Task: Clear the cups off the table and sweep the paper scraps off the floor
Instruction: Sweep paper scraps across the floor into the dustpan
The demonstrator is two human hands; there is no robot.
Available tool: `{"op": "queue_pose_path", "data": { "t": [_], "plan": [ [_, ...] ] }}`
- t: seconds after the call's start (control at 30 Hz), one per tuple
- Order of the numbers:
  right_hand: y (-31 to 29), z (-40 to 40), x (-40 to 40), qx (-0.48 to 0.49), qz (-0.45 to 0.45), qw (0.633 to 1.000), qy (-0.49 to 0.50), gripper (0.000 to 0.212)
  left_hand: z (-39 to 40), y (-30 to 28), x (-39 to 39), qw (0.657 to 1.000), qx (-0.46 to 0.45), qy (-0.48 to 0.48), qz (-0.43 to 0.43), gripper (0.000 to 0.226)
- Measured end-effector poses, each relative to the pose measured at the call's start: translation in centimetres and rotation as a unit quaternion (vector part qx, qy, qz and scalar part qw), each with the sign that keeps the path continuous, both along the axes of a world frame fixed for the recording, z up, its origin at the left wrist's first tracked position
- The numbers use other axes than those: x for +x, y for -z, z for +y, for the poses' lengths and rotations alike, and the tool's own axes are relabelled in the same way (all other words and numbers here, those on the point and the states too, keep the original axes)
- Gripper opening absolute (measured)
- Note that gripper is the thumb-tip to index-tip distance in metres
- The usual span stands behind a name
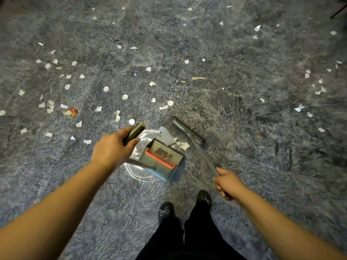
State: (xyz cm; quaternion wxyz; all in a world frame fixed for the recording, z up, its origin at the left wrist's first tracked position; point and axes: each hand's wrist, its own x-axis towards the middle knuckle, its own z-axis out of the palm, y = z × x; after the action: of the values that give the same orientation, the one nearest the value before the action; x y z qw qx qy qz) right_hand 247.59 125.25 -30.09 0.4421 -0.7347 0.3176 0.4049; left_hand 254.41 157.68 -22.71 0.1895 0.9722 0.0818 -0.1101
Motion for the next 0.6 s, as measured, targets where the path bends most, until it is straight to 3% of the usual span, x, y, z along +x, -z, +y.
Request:
{"op": "queue_pose_path", "data": {
  "t": [0.27, 0.43, 0.6],
  "plan": [
    [1.3, 1.8, -0.5, -0.021, 0.056, 0.996, -0.07, 0.064, 1.7, 0.2, 1.2, 0.998, 0.057, 0.031, 0.012, 0.05],
    [0.2, 2.5, -3.9, 0.003, 0.067, 0.991, -0.112, 0.064, 2.7, 0.6, 1.1, 0.998, 0.05, 0.033, 0.012, 0.051],
    [-1.4, 2.7, -6.3, 0.029, 0.061, 0.994, -0.087, 0.063, 3.5, 0.8, 0.1, 1.0, 0.02, 0.02, 0.004, 0.05]
  ]
}}
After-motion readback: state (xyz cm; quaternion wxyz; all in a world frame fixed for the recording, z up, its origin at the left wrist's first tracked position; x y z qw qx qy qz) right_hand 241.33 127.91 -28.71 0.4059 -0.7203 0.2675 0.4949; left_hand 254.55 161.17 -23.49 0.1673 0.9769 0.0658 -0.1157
